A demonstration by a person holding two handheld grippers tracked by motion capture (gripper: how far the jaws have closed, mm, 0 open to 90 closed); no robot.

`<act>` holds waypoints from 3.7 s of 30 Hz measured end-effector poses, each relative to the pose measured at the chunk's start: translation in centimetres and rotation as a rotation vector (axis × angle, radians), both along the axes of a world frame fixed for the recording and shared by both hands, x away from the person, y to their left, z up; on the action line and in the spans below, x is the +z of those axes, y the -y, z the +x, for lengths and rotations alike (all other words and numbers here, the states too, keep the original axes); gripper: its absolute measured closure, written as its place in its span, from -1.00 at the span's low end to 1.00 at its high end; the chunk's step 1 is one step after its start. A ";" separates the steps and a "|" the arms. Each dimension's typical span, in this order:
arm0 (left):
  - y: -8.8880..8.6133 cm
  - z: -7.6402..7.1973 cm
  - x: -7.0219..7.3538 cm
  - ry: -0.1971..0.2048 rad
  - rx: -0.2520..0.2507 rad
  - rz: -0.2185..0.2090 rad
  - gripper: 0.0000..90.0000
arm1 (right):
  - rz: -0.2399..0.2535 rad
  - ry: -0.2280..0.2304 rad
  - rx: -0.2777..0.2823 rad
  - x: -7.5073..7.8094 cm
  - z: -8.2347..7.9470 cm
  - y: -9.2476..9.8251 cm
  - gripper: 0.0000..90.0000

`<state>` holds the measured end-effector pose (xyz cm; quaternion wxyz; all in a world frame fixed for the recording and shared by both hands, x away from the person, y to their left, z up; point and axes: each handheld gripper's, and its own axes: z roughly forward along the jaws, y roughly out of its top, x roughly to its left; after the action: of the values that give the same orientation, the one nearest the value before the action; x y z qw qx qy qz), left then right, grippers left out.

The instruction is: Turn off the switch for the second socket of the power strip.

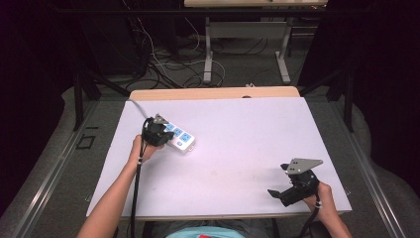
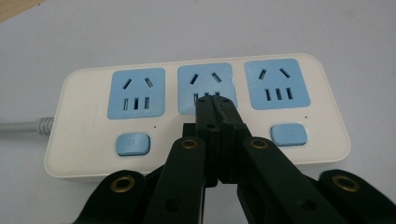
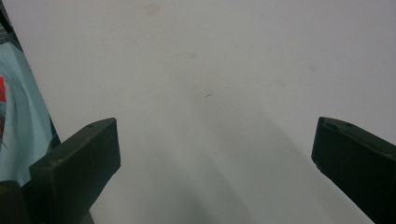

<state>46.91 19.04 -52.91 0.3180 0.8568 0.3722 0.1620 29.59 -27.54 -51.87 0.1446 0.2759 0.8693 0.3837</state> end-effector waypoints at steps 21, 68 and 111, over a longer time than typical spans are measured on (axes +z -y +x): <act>0.0 0.0 -0.1 -0.004 0.005 -0.006 1.00 | -0.008 0.001 0.012 0.0 0.1 0.0 -0.98; 0.6 -0.2 0.4 0.023 -0.001 0.042 1.00 | -0.012 -0.011 0.006 0.0 0.0 0.0 -0.98; -0.4 -1.9 2.7 0.057 0.063 0.010 -0.35 | -0.009 -0.002 0.009 0.1 -0.1 0.0 -0.98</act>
<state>44.97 19.43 -50.21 0.3189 0.8413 0.3889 0.1982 29.53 -27.52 -51.80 0.1432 0.2720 0.8723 0.3804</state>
